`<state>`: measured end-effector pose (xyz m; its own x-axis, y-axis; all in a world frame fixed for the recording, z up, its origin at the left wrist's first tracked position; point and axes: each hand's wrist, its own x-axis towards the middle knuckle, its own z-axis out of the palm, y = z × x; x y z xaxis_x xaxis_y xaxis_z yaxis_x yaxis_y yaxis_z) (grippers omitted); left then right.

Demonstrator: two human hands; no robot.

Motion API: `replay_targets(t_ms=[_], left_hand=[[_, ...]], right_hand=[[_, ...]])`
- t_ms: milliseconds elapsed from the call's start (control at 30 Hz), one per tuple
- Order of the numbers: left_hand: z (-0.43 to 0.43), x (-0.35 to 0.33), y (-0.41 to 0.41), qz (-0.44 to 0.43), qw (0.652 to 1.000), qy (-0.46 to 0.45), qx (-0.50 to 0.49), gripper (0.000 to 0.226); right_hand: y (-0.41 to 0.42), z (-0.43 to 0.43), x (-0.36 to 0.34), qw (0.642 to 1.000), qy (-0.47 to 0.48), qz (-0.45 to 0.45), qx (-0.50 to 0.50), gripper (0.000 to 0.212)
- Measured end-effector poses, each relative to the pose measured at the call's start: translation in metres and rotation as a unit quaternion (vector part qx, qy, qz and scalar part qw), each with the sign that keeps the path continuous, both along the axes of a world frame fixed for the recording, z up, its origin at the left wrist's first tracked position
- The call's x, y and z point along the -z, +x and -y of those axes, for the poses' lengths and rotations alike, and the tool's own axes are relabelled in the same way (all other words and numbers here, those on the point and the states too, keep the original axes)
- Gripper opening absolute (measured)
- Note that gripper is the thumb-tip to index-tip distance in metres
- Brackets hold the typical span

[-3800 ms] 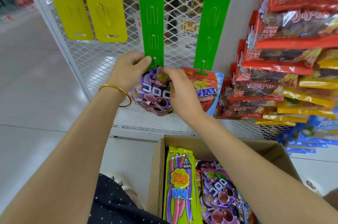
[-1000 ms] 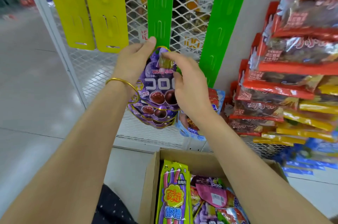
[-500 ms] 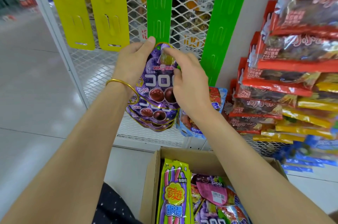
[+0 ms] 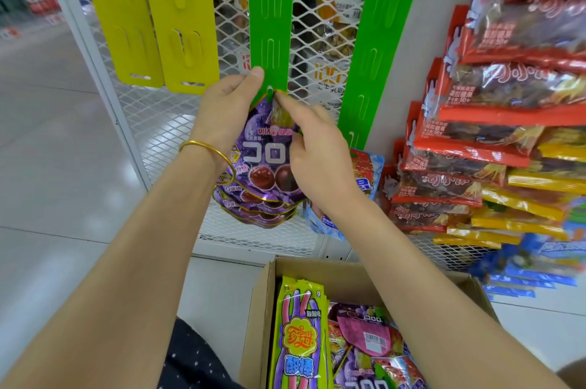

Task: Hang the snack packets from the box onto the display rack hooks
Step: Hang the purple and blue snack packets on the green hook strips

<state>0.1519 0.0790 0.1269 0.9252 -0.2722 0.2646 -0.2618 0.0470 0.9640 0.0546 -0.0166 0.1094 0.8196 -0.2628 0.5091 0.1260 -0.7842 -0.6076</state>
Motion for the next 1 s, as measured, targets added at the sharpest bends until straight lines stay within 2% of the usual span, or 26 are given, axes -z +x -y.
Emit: replay_targets(t_ms=[100, 200, 300, 400, 433, 500, 600, 633, 767, 900, 1000], left_hand=[[-0.003, 0.002, 0.0, -0.001, 1.0, 0.016, 0.001, 0.054], [-0.007, 0.008, 0.004, 0.041, 0.998, 0.055, -0.005, 0.068], [-0.011, 0.011, 0.003, 0.081, 0.993, 0.084, -0.004, 0.056], [-0.013, 0.014, -0.007, 0.127, 0.982, 0.136, -0.025, 0.029], [-0.014, 0.017, -0.01, 0.142, 0.976, 0.158, -0.042, 0.023], [-0.02, 0.027, -0.021, 0.191, 0.955, 0.204, -0.095, 0.033], [-0.028, 0.042, -0.039, 0.294, 0.9, 0.277, -0.162, 0.043], [-0.029, 0.045, -0.048, 0.301, 0.897, 0.28, -0.165, 0.043], [-0.012, 0.068, -0.09, 0.272, 0.919, 0.28, -0.052, 0.04], [0.017, 0.107, -0.129, 0.239, 0.898, 0.357, 0.096, 0.038], [0.034, 0.134, -0.147, 0.196, 0.869, 0.419, 0.176, 0.04]], right_hand=[[0.004, 0.002, 0.011, 1.0, 0.022, -0.003, -0.007, 0.068], [0.006, 0.003, 0.02, 0.999, 0.043, -0.012, -0.031, 0.069], [0.006, 0.005, 0.025, 0.998, 0.045, -0.014, -0.042, 0.07], [0.005, 0.006, 0.026, 0.999, 0.034, -0.007, -0.03, 0.07], [0.003, 0.007, 0.026, 0.999, 0.029, -0.006, -0.027, 0.07], [-0.004, 0.006, 0.027, 1.0, 0.011, 0.015, -0.02, 0.069], [-0.029, 0.01, 0.031, 0.997, 0.003, 0.071, 0.008, 0.062], [-0.04, 0.012, 0.035, 0.996, 0.014, 0.082, 0.016, 0.059], [-0.1, 0.036, 0.067, 0.995, 0.082, 0.05, 0.016, 0.048], [-0.148, 0.085, 0.135, 0.984, 0.11, -0.118, 0.074, 0.04], [-0.181, 0.126, 0.194, 0.947, 0.153, -0.243, 0.148, 0.035]])
